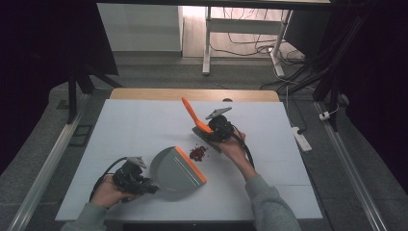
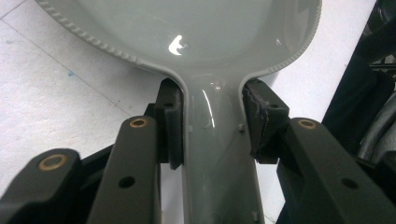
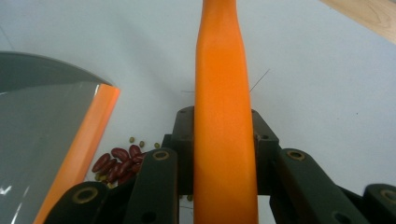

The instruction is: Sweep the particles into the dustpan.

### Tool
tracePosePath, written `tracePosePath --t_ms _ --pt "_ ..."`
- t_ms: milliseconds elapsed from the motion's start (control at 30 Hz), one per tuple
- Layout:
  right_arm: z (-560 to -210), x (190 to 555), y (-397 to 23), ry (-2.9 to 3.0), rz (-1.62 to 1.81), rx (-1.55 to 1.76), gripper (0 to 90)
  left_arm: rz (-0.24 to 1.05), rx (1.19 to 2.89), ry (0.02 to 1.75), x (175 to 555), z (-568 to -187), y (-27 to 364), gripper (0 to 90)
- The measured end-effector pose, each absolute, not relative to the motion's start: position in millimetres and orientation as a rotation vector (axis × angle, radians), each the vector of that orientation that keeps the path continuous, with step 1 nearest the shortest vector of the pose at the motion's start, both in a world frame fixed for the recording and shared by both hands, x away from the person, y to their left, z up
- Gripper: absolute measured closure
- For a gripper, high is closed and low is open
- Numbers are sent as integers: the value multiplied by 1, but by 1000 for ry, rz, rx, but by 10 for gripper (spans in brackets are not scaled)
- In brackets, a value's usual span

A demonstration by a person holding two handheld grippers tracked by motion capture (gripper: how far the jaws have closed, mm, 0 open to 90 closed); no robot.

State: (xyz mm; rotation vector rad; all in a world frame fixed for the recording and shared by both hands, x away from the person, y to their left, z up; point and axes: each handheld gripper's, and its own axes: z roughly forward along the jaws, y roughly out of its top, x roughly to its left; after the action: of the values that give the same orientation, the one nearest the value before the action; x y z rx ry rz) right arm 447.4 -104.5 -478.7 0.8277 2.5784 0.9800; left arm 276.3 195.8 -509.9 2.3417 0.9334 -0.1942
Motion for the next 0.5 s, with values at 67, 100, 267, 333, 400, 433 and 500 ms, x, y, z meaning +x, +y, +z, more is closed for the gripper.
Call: tracePosePath --t_ms 67,100,267,333,400,433,500 --pt "-481 449 -104 2582 973 841 707 -195 2342 933 276 -510 196 613" --pt "-482 450 -104 2583 969 844 707 -195 2341 934 276 -510 196 613" --pt "-487 452 -101 2596 956 844 708 -195 2340 934 276 -510 196 613" --pt "-488 452 -99 2605 955 838 708 -195 2340 934 276 -510 195 613" --pt "-489 452 -96 2610 953 829 708 -195 2340 934 276 -510 195 613" --pt "-490 451 -94 2612 957 826 708 -194 2340 933 276 -510 195 613" --pt "-490 450 -91 2610 954 827 708 -194 2340 933 276 -510 195 613"
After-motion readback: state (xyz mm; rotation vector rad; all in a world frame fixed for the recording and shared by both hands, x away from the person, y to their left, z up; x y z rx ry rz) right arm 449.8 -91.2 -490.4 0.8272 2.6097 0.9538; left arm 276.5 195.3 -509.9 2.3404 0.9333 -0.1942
